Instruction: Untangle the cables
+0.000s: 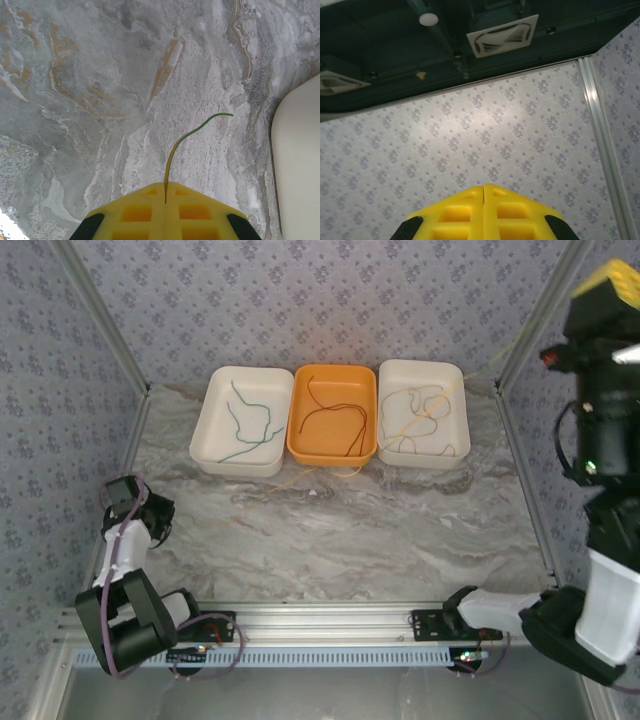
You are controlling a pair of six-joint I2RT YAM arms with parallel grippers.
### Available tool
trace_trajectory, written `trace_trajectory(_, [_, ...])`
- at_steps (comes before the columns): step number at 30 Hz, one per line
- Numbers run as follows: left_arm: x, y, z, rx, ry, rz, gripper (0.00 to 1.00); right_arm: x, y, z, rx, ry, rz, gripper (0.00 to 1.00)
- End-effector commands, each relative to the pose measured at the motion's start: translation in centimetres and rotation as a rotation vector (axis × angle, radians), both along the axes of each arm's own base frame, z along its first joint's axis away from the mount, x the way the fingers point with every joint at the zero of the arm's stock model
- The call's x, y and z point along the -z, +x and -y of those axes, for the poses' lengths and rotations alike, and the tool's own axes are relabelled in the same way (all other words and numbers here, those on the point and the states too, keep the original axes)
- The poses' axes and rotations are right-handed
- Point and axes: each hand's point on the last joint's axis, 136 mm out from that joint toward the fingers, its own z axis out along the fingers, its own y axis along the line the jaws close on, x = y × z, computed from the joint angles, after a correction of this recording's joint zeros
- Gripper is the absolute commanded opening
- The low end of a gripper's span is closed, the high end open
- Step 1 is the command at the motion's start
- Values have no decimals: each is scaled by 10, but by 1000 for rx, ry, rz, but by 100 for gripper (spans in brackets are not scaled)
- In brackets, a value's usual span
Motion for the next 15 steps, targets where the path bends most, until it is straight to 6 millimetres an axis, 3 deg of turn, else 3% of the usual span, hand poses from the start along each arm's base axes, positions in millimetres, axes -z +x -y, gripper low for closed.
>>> trace_trajectory(1, [5,-3,2,-1,-17,-5,0,2,21,10,11,36,-35,0])
trace_trajectory(6, [4,0,5,19,-28,7,0,26,72,53,-18,226,-123,0])
trace_trajectory(11, [13,-4,-2,-11,-89,11,0,46,105,131,-50,496,-138,0])
trace_trajectory(15, [15,-2,-4,-5,-98,14,0,45,115,150,-46,507,-121,0])
